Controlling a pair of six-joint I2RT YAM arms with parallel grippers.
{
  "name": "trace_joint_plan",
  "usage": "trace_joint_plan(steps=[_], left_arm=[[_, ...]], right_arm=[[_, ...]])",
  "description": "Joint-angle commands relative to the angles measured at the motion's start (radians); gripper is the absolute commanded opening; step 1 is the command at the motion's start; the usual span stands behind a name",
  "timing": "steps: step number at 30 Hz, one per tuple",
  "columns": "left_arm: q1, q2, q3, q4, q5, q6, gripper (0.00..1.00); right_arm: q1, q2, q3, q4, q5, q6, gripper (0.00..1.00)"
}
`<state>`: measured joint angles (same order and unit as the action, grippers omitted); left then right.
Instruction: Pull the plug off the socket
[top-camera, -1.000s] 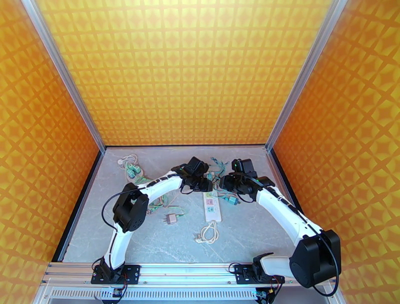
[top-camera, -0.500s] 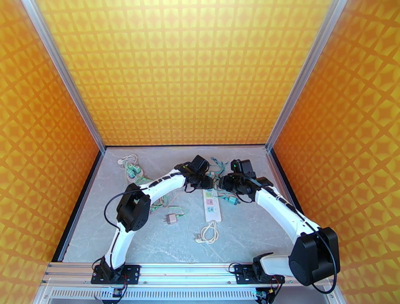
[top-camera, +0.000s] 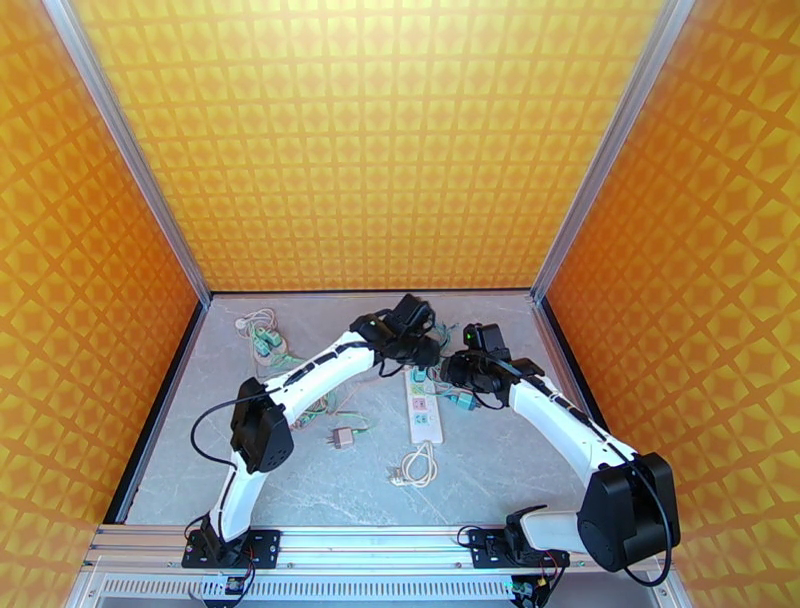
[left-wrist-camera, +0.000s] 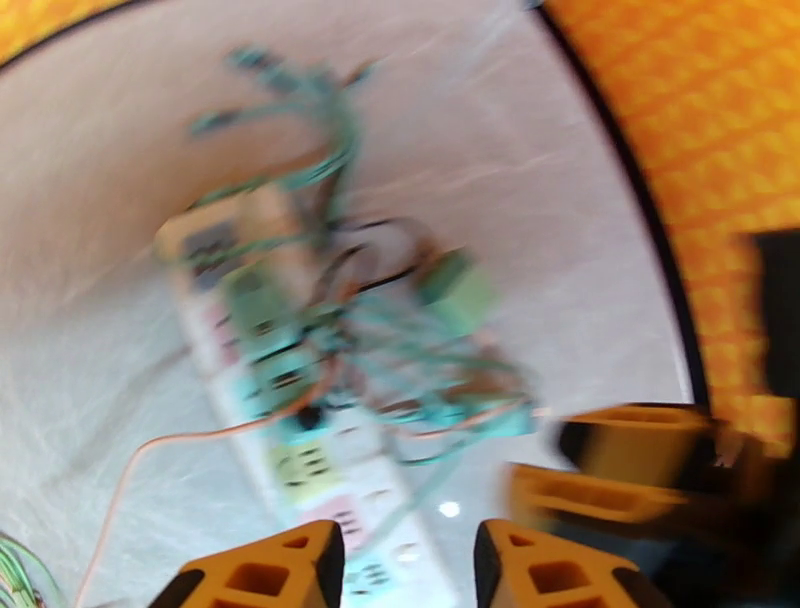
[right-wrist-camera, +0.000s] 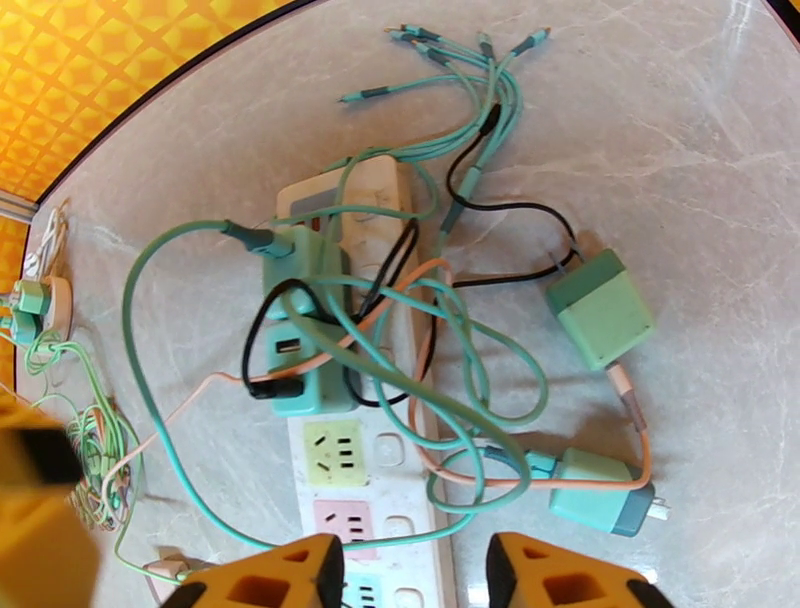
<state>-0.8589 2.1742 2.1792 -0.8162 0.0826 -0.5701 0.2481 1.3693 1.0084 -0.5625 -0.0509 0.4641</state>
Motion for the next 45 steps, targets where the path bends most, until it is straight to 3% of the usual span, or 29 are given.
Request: trace_joint_plan(steps=[1, 9, 24, 33, 45], left_arm=[[-0.001, 0.085, 0.04, -0.058, 0.011, 0.003, 0.4], [0.025, 0.115, 0.0, -0.07, -0.03, -0.049, 0.37], [0.083, -0.056, -0.266, 0.098, -0.037, -0.058, 0.37], [0.093, -0.077, -0.306, 0.109, -0.037, -0.072, 0.36], [0.151, -0.219, -0.418, 0.171, -0.037, -0.108, 0.38]], right_arm=[[-0.013, -0.03, -0.016, 0.015, 0.031, 0.017, 0.43], [-0.028, -0.035, -0.029, 0.037, -0.052, -0.001, 0.4], [0.0, 0.111, 0.047, 0.113, -0.206, -0.023, 0.35], [0.059, 0.27, 0.144, 0.076, -0.14, -0.043, 0.35], [0.103, 0.37, 0.18, 0.072, -0.052, -0.07, 0.4]])
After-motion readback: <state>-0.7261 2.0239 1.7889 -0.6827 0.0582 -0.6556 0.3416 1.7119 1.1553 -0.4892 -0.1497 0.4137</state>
